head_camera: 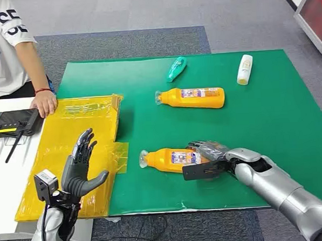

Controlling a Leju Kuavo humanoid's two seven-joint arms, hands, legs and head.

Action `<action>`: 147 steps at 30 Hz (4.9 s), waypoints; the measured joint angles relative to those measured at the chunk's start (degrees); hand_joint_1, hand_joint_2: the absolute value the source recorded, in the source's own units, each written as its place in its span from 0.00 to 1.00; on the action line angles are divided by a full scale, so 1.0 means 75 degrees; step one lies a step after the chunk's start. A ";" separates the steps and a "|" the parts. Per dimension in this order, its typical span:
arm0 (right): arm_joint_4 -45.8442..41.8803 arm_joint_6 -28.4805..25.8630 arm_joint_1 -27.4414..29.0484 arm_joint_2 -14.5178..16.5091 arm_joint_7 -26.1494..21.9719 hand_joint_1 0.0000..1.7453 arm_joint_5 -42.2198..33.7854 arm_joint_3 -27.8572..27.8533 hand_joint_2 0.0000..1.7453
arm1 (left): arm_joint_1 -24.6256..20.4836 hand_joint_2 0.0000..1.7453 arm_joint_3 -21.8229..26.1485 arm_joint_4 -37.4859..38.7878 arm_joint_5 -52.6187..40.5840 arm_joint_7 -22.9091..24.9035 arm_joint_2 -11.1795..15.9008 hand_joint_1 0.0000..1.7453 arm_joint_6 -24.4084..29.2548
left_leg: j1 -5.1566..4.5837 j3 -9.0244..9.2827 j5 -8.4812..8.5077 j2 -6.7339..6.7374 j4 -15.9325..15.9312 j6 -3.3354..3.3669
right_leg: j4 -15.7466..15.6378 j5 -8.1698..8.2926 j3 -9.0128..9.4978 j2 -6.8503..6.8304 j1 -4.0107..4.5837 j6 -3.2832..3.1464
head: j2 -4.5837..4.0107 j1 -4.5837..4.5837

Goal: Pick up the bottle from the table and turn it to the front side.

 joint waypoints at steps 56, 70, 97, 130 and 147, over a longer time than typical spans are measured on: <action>-0.1119 0.0055 0.2792 0.1025 -0.4046 1.00 -0.4279 -0.4202 1.00 | -0.0062 1.00 -0.0130 0.0079 0.0304 -0.0177 0.0043 0.00 -0.0294 | -0.0002 0.0020 -0.0028 -0.0007 0.0000 0.0015 | -0.0002 -0.0024 0.0027 -0.0011 -0.0002 0.0017 | 0.0000 -0.0001; -0.1718 0.1398 0.3440 0.2413 -0.4122 1.00 -0.5923 -0.5683 1.00 | -0.0010 1.00 -0.0276 0.0086 0.0395 -0.0103 0.0064 0.00 -0.0172 | -0.0002 0.0015 -0.0029 -0.0006 0.0000 0.0014 | -0.0002 -0.0028 0.0019 -0.0010 -0.0002 0.0017 | 0.0000 0.0000; -0.1610 -0.1349 0.3301 0.3560 -0.4565 1.00 -0.3682 -0.4520 1.00 | -0.1787 1.00 -0.1217 0.0532 0.2863 0.2055 0.0326 0.00 -0.1877 | -0.0002 0.0009 -0.0017 -0.0008 0.0000 0.0002 | 0.0000 -0.0025 0.0014 -0.0011 -0.0002 0.0014 | 0.0000 0.0000; -0.0298 -0.2667 0.2736 0.3727 -0.4356 1.00 -0.2661 -0.3056 1.00 | -0.3152 1.00 -0.2162 0.1451 0.3934 0.3037 0.0647 0.00 -0.1644 | -0.0002 -0.0001 -0.0010 -0.0007 0.0000 0.0000 | 0.0002 -0.0021 0.0002 -0.0011 -0.0001 0.0010 | 0.0000 0.0000; 0.0043 -0.3637 0.2274 0.3725 -0.4102 1.00 -0.2665 -0.3287 1.00 | -0.3240 1.00 -0.2392 0.1531 0.4183 0.3250 0.0683 0.00 -0.1730 | -0.0002 -0.0002 -0.0008 -0.0006 0.0000 -0.0001 | 0.0002 -0.0018 0.0000 -0.0011 -0.0001 0.0009 | 0.0000 0.0001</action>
